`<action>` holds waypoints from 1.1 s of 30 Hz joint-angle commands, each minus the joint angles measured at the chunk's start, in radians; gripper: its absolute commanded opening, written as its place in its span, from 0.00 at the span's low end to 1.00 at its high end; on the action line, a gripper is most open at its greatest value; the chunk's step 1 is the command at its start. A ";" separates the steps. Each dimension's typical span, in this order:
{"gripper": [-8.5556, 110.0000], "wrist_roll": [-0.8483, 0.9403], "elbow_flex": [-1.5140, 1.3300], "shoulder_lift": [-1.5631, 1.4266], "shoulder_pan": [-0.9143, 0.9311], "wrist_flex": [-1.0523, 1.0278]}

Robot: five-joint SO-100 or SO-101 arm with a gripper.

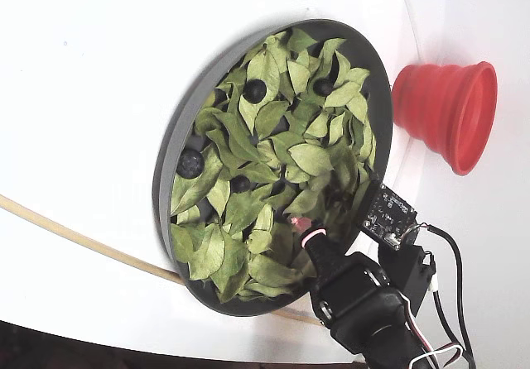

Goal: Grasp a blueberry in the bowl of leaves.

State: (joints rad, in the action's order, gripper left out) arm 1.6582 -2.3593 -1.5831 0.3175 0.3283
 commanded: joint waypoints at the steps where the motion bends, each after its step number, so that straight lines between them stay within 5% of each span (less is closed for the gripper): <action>1: 0.20 -0.011 -0.003 -0.117 -0.009 -0.003; 33: 0.20 -0.052 -0.017 -0.153 -0.126 -0.046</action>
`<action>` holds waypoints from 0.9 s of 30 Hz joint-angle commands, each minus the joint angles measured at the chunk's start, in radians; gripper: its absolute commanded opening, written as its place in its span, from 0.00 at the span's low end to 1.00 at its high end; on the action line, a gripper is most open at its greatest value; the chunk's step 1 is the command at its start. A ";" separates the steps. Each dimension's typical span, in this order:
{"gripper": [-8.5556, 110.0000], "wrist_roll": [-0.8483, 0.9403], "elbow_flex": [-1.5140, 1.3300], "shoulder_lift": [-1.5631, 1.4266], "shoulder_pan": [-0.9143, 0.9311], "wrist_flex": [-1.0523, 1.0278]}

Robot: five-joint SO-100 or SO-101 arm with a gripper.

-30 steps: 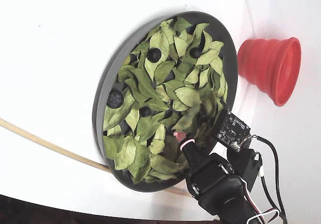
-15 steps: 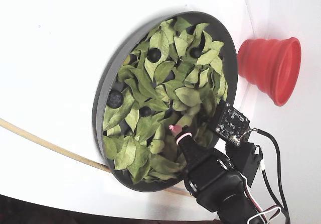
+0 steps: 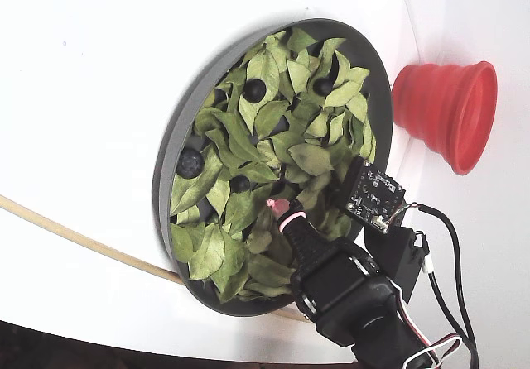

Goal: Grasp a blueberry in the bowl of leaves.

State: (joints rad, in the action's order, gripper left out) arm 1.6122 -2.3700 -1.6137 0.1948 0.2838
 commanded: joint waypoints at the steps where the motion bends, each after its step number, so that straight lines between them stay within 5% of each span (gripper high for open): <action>1: 0.20 -0.009 -0.006 -0.124 -0.008 -0.006; 27: 0.20 -0.043 0.005 -0.081 -0.083 -0.037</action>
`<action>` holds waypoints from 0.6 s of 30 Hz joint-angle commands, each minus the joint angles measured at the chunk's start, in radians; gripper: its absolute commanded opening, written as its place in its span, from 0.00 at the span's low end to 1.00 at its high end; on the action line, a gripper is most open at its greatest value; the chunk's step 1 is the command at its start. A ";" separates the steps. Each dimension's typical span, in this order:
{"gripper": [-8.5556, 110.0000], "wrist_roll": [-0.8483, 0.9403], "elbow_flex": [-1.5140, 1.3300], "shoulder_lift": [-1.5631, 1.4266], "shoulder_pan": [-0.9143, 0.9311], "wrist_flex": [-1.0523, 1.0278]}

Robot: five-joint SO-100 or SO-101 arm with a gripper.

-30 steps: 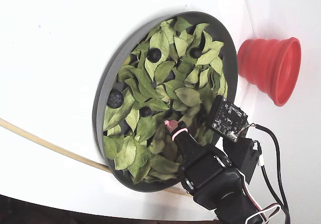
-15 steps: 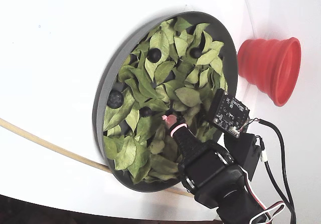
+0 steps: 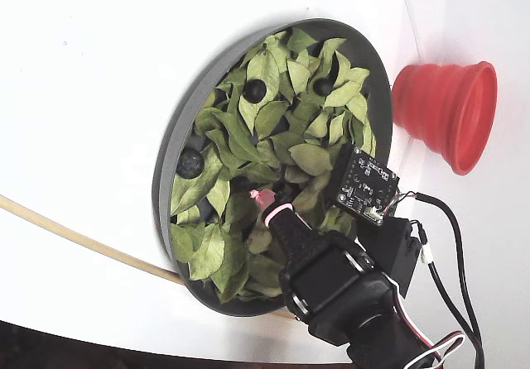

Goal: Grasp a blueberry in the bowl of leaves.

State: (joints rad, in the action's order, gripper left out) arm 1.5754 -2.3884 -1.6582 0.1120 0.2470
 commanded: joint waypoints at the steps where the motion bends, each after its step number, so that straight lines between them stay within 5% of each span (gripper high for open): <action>1: 0.20 -0.006 0.025 -0.029 -0.003 0.002; 18: 0.21 -0.011 0.058 0.077 -0.015 0.048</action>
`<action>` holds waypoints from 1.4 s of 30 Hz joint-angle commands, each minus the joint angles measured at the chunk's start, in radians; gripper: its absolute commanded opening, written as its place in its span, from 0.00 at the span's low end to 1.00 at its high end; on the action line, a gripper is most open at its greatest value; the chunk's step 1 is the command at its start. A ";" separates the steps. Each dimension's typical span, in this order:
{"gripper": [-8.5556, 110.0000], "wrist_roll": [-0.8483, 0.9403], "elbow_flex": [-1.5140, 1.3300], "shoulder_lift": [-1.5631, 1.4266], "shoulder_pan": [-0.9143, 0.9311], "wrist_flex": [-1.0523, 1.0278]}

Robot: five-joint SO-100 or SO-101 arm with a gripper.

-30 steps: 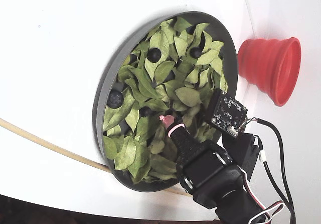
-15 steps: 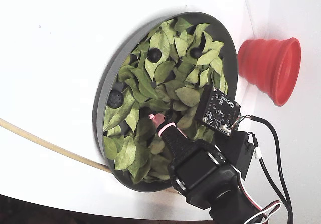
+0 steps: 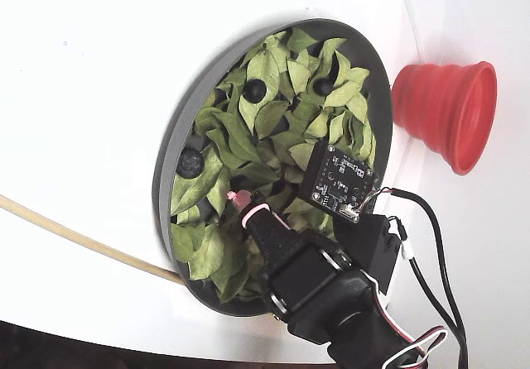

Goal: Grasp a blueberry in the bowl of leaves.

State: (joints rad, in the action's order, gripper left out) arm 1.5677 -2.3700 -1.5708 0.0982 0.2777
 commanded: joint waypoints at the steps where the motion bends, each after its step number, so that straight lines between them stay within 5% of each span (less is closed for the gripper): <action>1: 0.21 -0.006 0.043 -0.006 -0.002 0.020; 42: 0.22 -0.048 0.101 0.169 -0.005 0.169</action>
State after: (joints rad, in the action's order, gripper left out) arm 1.5125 -2.2948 -1.3959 0.0813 0.4280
